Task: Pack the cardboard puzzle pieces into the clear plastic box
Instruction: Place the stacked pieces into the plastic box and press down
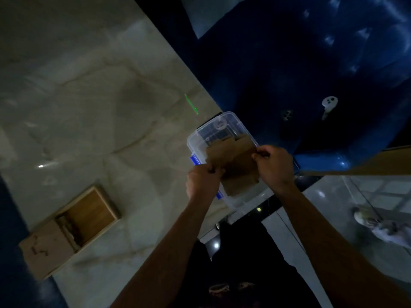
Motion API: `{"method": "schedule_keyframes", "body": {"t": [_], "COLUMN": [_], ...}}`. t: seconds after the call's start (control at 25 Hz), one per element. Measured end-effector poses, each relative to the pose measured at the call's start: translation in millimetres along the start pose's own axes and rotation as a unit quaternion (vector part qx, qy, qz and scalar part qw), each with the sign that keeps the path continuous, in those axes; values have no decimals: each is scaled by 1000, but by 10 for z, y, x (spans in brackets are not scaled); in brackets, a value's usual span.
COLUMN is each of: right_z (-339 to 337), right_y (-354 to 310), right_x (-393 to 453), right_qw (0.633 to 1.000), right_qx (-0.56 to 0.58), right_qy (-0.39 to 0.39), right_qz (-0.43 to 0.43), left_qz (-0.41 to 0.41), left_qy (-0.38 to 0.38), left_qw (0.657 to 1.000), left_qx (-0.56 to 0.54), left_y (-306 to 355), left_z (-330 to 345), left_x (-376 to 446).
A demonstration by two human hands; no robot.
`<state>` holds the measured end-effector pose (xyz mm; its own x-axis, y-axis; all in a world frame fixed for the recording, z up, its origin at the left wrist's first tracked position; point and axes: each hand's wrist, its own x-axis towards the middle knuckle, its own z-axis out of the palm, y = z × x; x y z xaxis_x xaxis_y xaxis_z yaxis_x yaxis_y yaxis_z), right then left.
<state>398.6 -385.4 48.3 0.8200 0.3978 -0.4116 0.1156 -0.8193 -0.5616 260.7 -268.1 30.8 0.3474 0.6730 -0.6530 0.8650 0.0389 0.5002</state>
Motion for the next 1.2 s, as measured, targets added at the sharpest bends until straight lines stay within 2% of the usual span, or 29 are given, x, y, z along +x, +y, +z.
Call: {"method": "schedule_keyframes", "body": {"t": [0.2,0.32,0.56,0.76,1.08,1.16,1.2], "right_z": [97,217,488,594,669,681,683], "right_y": [18,8,10,98,200,193,184], "right_x": [43,39,70,94,148,155,155], "right_qw": [998,995,976,963,951,947,946], "right_qx": [-62,-103,-201,-253,-295,-309,-311], "right_qy": [14,7,-80,-85,-91,-90,-90], "right_qz": [-2,-2,35,29,4,10,15], "left_qz": [-38,-49,-77,-123,-206,-197,-151], "left_qy": [32,4,-98,-160,-200,-216,-234], "left_qw": [996,991,991,979,958,955,951], "left_qx": [72,121,47,-14,-4,59,133], "left_y": [184,263,339,385,390,427,443], "left_z": [208,325,496,587,710,656,614], "left_x": [31,55,77,150,248,267,242]}}
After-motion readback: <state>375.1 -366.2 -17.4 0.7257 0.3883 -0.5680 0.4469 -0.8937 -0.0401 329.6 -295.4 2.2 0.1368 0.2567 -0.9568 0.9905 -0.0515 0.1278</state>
